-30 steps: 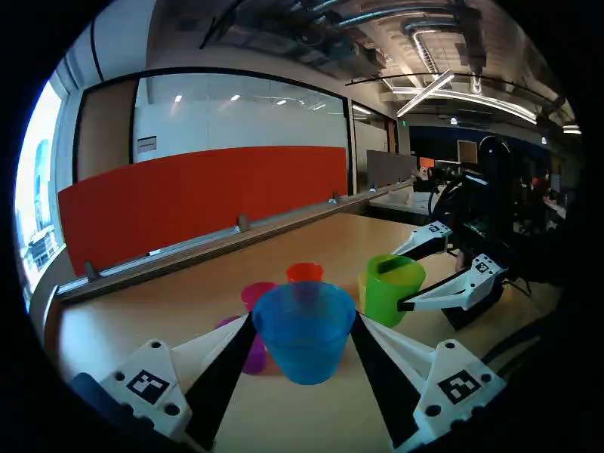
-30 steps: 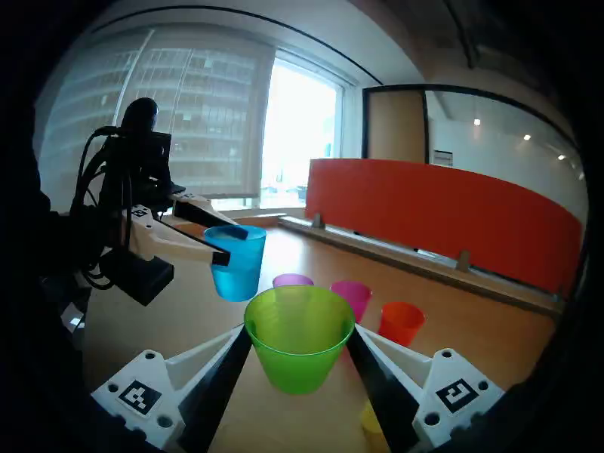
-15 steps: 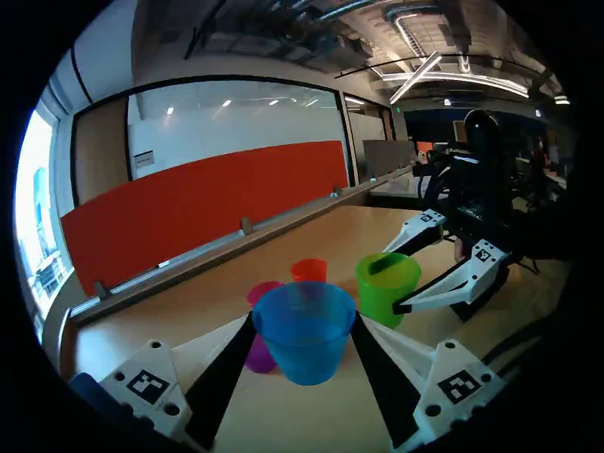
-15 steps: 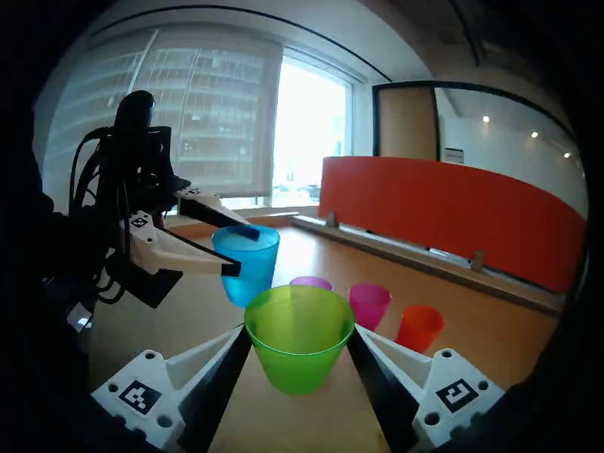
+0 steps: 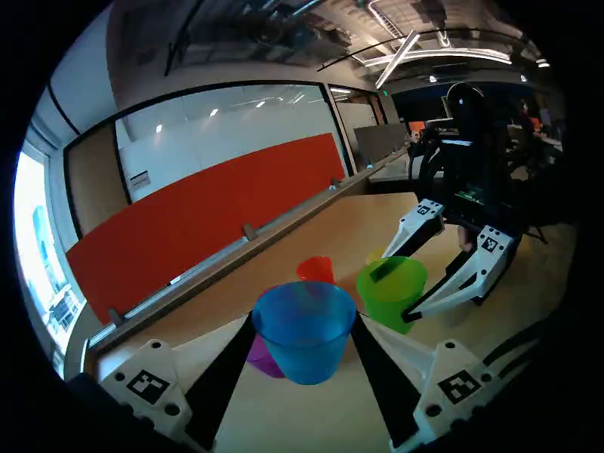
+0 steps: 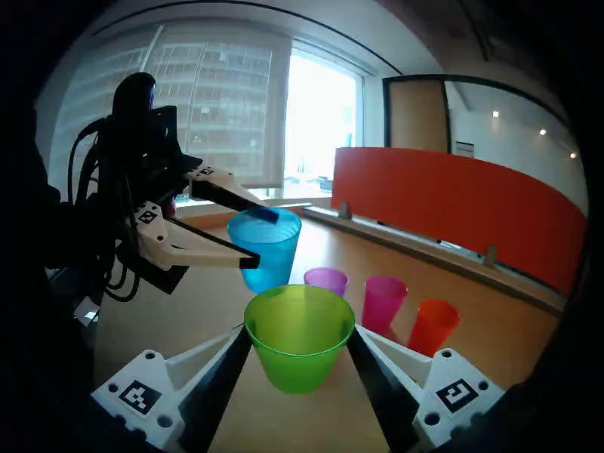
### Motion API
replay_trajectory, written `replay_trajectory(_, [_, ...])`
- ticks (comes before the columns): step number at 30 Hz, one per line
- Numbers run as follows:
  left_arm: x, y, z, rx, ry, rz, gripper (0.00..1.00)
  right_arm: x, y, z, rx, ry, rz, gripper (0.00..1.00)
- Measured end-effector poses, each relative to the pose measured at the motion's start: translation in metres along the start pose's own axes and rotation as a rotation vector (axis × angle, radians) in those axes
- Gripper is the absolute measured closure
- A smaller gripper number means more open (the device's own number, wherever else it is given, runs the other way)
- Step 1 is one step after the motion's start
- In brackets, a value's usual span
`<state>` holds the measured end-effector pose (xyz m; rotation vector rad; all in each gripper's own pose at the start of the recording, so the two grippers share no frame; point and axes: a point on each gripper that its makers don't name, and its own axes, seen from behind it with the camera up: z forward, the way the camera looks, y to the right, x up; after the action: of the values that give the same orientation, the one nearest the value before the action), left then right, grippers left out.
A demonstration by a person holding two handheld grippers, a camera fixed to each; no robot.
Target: Pour water
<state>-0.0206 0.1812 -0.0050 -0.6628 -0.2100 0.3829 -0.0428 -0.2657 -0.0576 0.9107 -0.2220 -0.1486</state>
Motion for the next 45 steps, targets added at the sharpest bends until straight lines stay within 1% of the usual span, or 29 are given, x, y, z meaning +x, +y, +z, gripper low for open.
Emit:
replay_trajectory(6, [0.001,0.002,0.0,-0.006,-0.016,0.082,0.12,-0.005,-0.004,0.003,0.014,-0.011,-0.006,0.09])
replay_trajectory(12, [0.007,0.003,0.002,-0.01,-0.021,0.135,0.12,-0.007,-0.008,0.006,0.026,-0.014,-0.002,0.09])
replay_trajectory(17, [0.01,0.002,0.003,0.0,-0.028,0.197,0.12,-0.007,-0.012,0.006,0.033,-0.017,0.001,0.09])
replay_trajectory(20, [0.012,0.004,0.004,0.002,-0.03,0.23,0.12,-0.008,-0.013,0.007,0.035,-0.017,0.002,0.09])
replay_trajectory(27, [0.021,0.009,0.005,0.001,-0.016,0.277,0.12,-0.008,-0.016,0.008,0.044,-0.017,0.008,0.09])
replay_trajectory(33, [0.027,0.01,0.007,0.011,-0.015,0.334,0.12,-0.007,-0.017,0.009,0.045,-0.015,0.003,0.09])
replay_trajectory(41, [0.032,0.015,0.005,0.009,-0.009,0.382,0.12,-0.005,-0.017,0.01,0.046,-0.01,0.004,0.09])
replay_trajectory(45, [0.035,0.015,0.005,0.014,-0.005,0.414,0.12,-0.004,-0.017,0.01,0.045,-0.007,0.001,0.09])
